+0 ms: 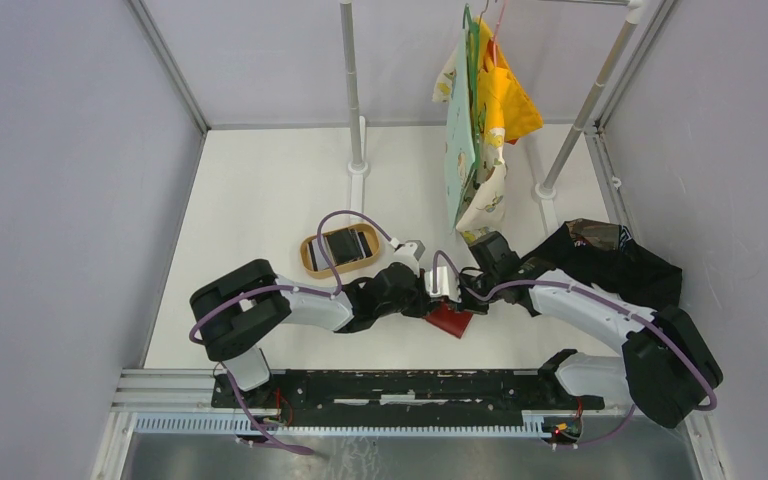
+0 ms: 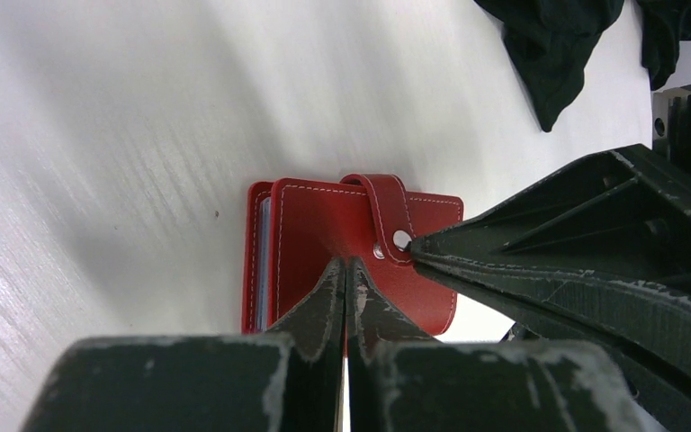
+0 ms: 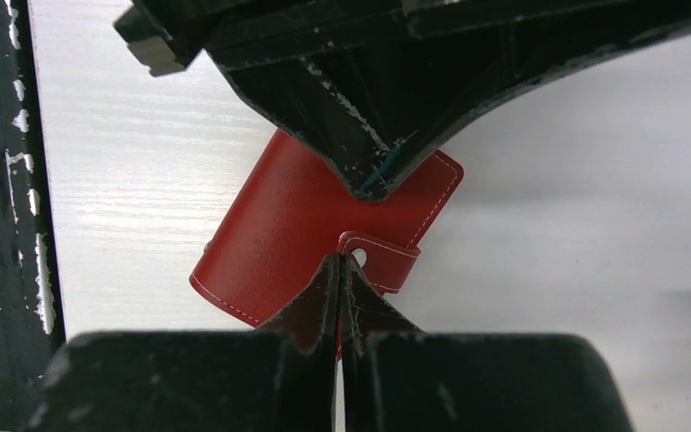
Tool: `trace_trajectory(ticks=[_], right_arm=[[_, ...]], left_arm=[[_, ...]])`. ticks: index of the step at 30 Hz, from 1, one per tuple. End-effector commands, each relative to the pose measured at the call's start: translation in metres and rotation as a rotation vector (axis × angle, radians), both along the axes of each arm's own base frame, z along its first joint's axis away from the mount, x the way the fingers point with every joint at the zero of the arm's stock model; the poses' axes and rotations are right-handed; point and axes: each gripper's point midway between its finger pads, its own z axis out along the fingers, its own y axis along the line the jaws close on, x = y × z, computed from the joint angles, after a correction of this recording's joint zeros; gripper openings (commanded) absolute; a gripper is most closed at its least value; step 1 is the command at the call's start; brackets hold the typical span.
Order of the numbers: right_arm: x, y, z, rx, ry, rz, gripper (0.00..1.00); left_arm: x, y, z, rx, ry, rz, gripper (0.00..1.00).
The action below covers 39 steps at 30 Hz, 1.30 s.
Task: Put the credit cards into the card holder
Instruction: Close the card holder at the center of the board.
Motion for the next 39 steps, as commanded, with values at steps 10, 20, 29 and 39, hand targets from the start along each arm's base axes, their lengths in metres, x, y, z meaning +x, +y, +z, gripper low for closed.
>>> trace_trajectory(ticks=[10,20,29,39], right_arm=[[-0.004,0.013,0.006,0.04,0.003,0.032,0.0],[-0.012,0.016,0.003,0.041,0.03,0.064,0.0],[-0.015,0.018,0.004,0.048,0.027,0.078,0.0],[-0.022,0.019,0.002,0.049,0.043,0.107,0.0]], left_arm=[[0.004,-0.014,0.016,-0.063,-0.029,0.006,0.02],[0.003,-0.015,0.015,-0.063,-0.029,0.004,0.02],[0.004,-0.015,0.012,-0.056,-0.027,0.005,0.02],[0.001,-0.013,0.006,-0.046,-0.015,0.008,0.02]])
